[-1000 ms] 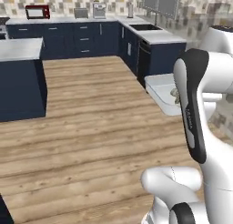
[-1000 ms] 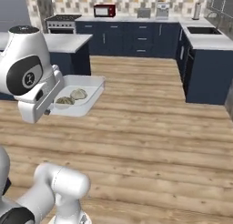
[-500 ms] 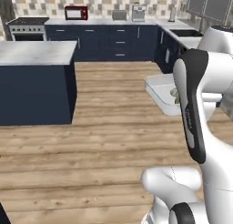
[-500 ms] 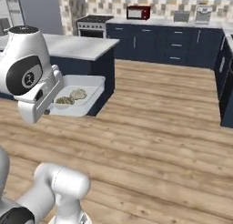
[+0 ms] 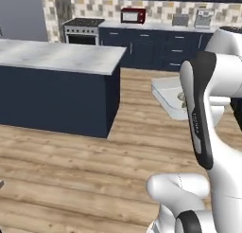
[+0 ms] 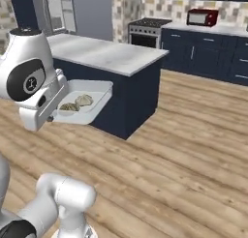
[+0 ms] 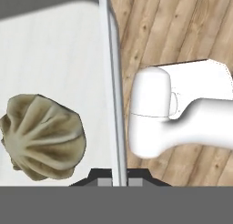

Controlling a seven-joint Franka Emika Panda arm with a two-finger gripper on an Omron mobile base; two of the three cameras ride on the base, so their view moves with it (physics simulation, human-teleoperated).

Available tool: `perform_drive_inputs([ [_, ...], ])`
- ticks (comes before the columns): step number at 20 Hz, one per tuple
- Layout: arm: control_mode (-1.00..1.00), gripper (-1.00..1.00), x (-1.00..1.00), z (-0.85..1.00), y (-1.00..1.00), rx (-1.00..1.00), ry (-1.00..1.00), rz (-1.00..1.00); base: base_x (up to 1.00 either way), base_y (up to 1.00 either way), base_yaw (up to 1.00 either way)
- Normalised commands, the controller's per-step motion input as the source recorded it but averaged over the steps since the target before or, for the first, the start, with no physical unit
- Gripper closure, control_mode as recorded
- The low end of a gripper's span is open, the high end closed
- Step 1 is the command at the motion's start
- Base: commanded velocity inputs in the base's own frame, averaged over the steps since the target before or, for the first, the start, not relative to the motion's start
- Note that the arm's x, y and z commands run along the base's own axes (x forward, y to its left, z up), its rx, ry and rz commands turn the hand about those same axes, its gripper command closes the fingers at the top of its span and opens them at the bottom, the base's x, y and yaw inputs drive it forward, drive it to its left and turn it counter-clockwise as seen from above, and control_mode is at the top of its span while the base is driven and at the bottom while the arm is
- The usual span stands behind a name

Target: Place two dumplings into each of the tupperware containers and then place the containers in the fridge.

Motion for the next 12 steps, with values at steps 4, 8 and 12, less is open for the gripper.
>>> perform_drive_inputs([
  [4,1.0,1.0,0.0,0.0,0.0,0.0,0.0,0.0,1.0,-0.03,0.54],
  [8,1.0,1.0,0.0,0.0,0.0,0.0,0.0,0.0,1.0,-0.14,0.67],
  [12,1.0,1.0,0.0,0.0,0.0,0.0,0.0,0.0,1.0,-0.56,0.52],
])
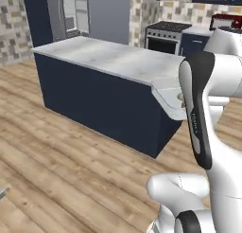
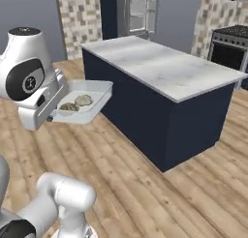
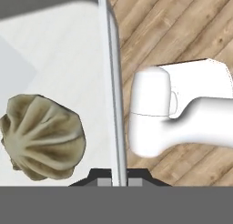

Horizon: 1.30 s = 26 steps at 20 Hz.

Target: Place two dumplings into each of the tupperware containers and then place the containers in the fridge.

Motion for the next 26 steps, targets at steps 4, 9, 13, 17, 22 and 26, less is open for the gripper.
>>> perform_drive_inputs([
  [4,1.0,1.0,0.0,0.0,0.0,0.0,0.0,0.0,1.0,-0.34,0.54],
  [9,1.0,1.0,0.0,0.0,0.0,0.0,0.0,0.0,1.0,0.0,0.63],
  [13,1.0,1.0,0.0,0.0,0.0,0.0,0.0,0.0,1.0,0.03,0.53],
  [17,1.0,1.0,0.0,0.0,0.0,0.0,0.0,0.0,1.0,0.01,0.39],
  [22,1.0,1.0,0.0,0.0,0.0,0.0,0.0,0.0,1.0,-0.05,0.17],
  [26,1.0,1.0,0.0,0.0,0.0,0.0,0.0,0.0,1.0,0.0,0.29],
])
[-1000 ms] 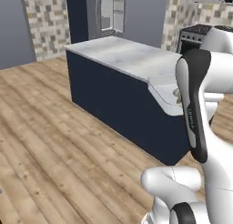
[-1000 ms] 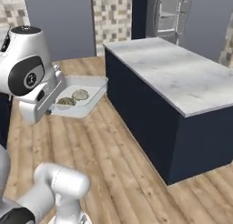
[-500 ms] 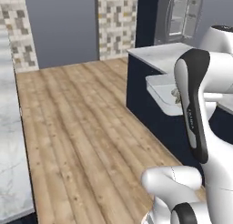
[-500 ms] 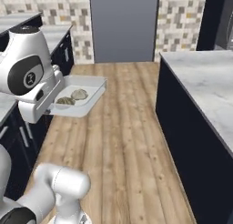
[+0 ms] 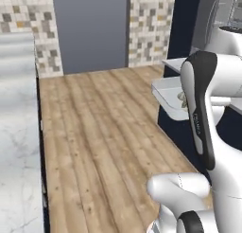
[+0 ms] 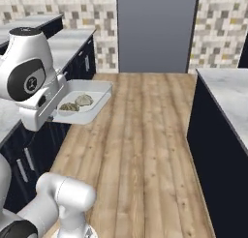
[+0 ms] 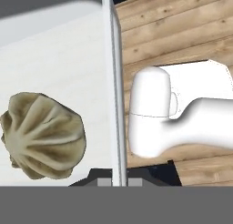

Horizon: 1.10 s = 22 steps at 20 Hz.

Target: Place two dumplings into each of the tupperware containers and then place the containers in the fridge.

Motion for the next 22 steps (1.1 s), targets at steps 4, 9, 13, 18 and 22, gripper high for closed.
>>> perform_drive_inputs([
  [4,1.0,1.0,0.0,0.0,0.0,0.0,0.0,0.0,1.0,0.0,0.38],
  [9,1.0,1.0,0.0,0.0,0.0,0.0,0.0,0.0,1.0,-0.08,0.14],
  [13,1.0,1.0,0.0,0.0,0.0,0.0,0.0,0.0,1.0,-0.27,0.02],
  [18,1.0,1.0,0.0,0.0,0.0,0.0,0.0,0.0,0.96,-0.61,-0.32],
  [22,1.0,1.0,0.0,0.0,0.0,0.0,0.0,0.0,0.98,-0.06,-0.23],
])
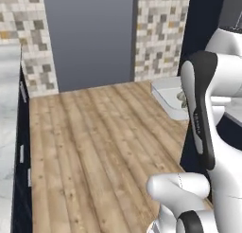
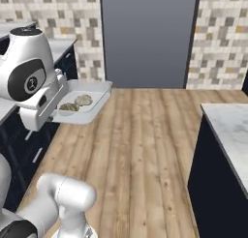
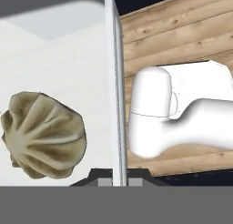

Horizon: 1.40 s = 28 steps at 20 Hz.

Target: Place two dumplings into each of the tupperware containers and then place the containers in the fridge.

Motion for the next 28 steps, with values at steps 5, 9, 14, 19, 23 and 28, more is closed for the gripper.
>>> perform_drive_inputs([
  [5,1.0,1.0,0.0,0.0,0.0,0.0,0.0,0.0,1.0,0.17,-0.08],
  [9,1.0,1.0,0.0,0.0,0.0,0.0,0.0,0.0,1.0,0.82,-0.12],
  [14,1.0,1.0,0.0,0.0,0.0,0.0,0.0,0.0,1.0,0.98,-0.39],
  [19,1.0,1.0,0.0,0.0,0.0,0.0,0.0,0.0,0.96,0.92,-0.51],
  [23,1.0,1.0,0.0,0.0,0.0,0.0,0.0,0.0,0.63,0.57,-0.72],
  [28,1.0,1.0,0.0,0.0,0.0,0.0,0.0,0.0,0.99,0.44,-0.5],
])
